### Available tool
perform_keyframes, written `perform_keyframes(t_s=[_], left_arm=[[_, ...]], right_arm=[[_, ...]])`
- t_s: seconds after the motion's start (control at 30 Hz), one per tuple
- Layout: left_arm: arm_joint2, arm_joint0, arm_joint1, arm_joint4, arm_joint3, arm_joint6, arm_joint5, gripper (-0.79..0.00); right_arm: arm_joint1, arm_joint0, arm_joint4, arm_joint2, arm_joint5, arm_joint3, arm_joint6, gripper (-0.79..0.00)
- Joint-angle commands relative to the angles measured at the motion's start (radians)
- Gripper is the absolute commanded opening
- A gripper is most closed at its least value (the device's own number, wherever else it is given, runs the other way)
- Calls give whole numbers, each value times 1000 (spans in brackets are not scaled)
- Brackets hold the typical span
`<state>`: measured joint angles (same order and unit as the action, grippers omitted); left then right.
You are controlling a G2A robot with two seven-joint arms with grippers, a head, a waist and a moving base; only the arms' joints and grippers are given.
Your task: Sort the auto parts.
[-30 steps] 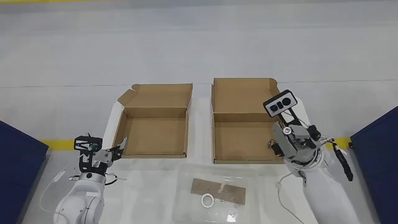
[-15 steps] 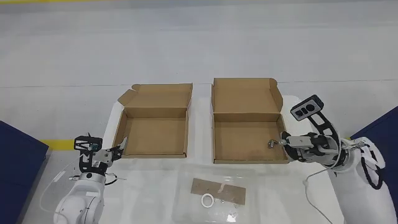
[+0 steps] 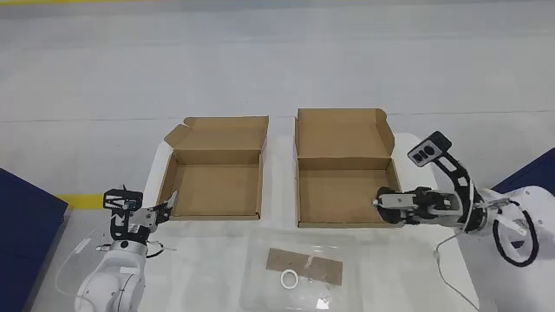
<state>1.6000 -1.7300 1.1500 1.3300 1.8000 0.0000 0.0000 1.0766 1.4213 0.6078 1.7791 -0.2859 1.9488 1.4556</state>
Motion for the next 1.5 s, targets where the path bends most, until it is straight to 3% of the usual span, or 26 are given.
perform_keyframes(t_s=[0.0, 0.17, 0.57, 0.9, 1.07, 1.47], left_arm=[[0, 0, 0, 0, 0, 0, 0, 0], [0, 0, 0, 0, 0, 0, 0, 0], [0, 0, 0, 0, 0, 0, 0, 0], [0, 0, 0, 0, 0, 0, 0, 0], [0, 0, 0, 0, 0, 0, 0, 0], [0, 0, 0, 0, 0, 0, 0, 0]], right_arm=[[-13, -11, -140, 9, -7, 14, 28, -785], [-37, -24, -329, 8, 4, 47, 69, -785], [-44, -23, -376, 4, 23, 54, 39, -785], [-89, -64, -933, -111, 73, 130, 72, -785], [-101, -112, -1121, -200, 61, 73, 80, -785], [-101, -112, -1121, -200, 61, 73, 80, -785]])
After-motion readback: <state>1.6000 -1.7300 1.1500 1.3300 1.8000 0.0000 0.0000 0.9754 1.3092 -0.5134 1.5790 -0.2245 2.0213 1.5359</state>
